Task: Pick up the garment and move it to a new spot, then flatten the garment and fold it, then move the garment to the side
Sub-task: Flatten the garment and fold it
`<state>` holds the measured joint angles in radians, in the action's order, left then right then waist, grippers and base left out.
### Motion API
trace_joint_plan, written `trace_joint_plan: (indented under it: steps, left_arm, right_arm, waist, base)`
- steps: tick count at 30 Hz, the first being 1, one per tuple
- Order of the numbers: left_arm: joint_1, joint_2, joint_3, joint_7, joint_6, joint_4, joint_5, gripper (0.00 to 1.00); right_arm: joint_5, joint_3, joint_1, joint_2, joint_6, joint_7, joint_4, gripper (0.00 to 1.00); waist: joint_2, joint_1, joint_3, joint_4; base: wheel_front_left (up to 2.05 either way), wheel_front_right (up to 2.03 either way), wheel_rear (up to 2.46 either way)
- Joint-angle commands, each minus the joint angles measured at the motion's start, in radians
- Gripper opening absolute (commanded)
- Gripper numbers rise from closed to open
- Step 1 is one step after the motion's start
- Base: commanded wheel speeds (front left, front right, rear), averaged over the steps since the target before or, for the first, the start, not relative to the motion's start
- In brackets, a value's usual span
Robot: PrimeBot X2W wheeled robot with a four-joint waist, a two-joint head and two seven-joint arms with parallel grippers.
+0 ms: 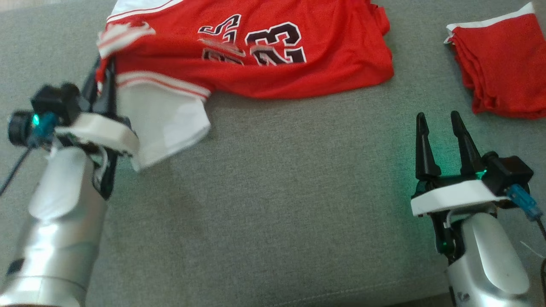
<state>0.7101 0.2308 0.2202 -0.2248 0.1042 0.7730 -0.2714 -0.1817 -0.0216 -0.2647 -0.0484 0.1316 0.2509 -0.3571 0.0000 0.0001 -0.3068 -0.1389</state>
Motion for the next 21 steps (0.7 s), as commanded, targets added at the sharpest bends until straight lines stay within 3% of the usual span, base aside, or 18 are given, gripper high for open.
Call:
trace_joint_plan:
  steps: [1,4,5,6,7,15,21]
  left_arm:
    - [0.061,0.052,-0.04,-0.016,-0.005,0.0,0.009,0.0]
    - [0.084,0.055,-0.034,-0.018,-0.001,0.027,0.009,0.0]
    - [0.091,0.053,-0.023,-0.01,0.005,0.045,0.006,0.09]
    - [0.096,0.048,-0.013,0.003,0.011,0.064,-0.001,0.69]
    - [0.1,0.046,-0.007,0.007,0.014,0.079,-0.007,1.0]
    - [0.041,0.018,0.028,-0.028,0.024,0.09,-0.041,1.0]
    - [-0.119,-0.033,-0.007,-0.036,0.007,-0.095,-0.063,1.0]
  right_arm:
    - [0.009,-0.029,-0.037,-0.002,-0.001,0.011,0.026,1.0]
    - [0.009,-0.034,-0.04,-0.002,-0.001,0.011,0.024,1.0]
    - [0.009,-0.036,-0.04,-0.002,-0.001,0.011,0.023,1.0]
    - [0.009,-0.037,-0.039,-0.002,-0.001,0.011,0.022,1.0]
    - [0.009,-0.038,-0.037,-0.002,-0.001,0.011,0.021,1.0]
    - [0.011,-0.03,-0.023,-0.002,-0.001,0.011,0.022,1.0]
    - [-0.019,-0.017,0.001,-0.002,-0.001,0.011,0.018,1.0]
  waist:
    - [0.0,-0.0001,0.001,0.0]
    - [0.0,-0.0001,0.002,0.001]
    - [0.0,-0.0001,0.004,0.003]
    - [0.0,-0.0001,0.006,0.005]
    - [0.0,-0.0001,0.007,0.009]
    - [0.0,-0.0001,0.044,0.058]
    - [0.0,-0.0001,0.097,0.116]
  base:
    - [0.0,0.0,0.0]
    - [0.0,0.0,0.0]
    - [0.0,0.0,0.0]
    - [0.0,0.0,0.0]
    - [0.0,0.0,0.0]
    - [0.0,0.0,0.0]
    - [0.0,0.0,0.0]
